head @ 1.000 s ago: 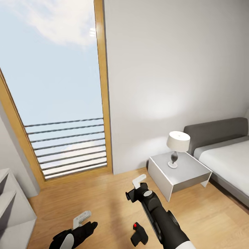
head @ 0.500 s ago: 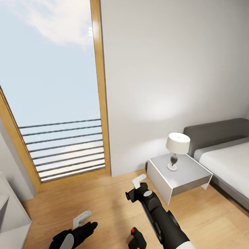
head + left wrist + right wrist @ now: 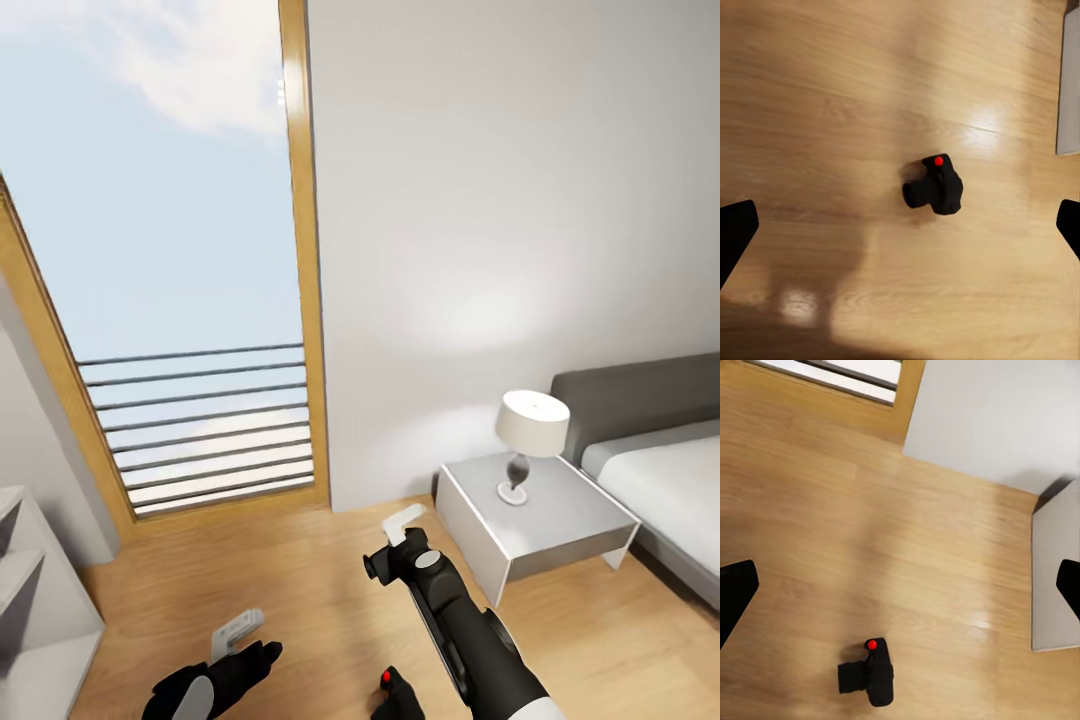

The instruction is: Attach the digital camera to the camera tripod in the bedroom.

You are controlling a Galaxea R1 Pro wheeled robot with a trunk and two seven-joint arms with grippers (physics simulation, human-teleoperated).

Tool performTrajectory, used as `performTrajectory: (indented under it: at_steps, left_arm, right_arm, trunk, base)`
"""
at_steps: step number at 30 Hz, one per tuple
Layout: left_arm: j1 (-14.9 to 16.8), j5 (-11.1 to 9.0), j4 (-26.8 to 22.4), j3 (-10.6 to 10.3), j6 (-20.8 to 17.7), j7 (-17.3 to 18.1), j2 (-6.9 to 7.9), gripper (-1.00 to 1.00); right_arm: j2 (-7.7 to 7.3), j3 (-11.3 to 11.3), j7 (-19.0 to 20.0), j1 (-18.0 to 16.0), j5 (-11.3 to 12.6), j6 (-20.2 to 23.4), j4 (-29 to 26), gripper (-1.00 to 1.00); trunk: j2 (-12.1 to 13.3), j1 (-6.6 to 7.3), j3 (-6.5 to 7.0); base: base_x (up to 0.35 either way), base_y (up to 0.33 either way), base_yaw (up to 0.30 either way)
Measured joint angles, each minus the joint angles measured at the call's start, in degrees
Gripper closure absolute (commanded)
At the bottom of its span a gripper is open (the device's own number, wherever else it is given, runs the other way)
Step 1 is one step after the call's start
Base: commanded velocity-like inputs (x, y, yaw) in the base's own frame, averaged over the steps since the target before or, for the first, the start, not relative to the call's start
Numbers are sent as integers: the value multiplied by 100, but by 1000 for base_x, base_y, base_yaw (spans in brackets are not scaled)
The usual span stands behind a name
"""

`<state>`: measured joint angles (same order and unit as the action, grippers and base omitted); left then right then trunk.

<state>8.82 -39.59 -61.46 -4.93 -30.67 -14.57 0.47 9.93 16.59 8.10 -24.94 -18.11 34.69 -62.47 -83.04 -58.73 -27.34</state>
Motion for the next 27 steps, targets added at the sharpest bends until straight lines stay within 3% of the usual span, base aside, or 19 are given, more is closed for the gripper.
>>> performTrajectory:
  at_steps: [20,27]
  left_arm:
    - [-1,-3,0,6,-1,0,0,-100]
    - [3,1,3,4,-4,-1,-1,-100]
  right_arm:
    - [-4,-12,8,-4,8,-1,1,-100]
    - [-1,-13,9,-3,9,2,-2,-100]
  trunk:
    - [0,0,0]
    - [0,0,0]
  base:
    - [7,-17,258]
    - [0,-136,102]
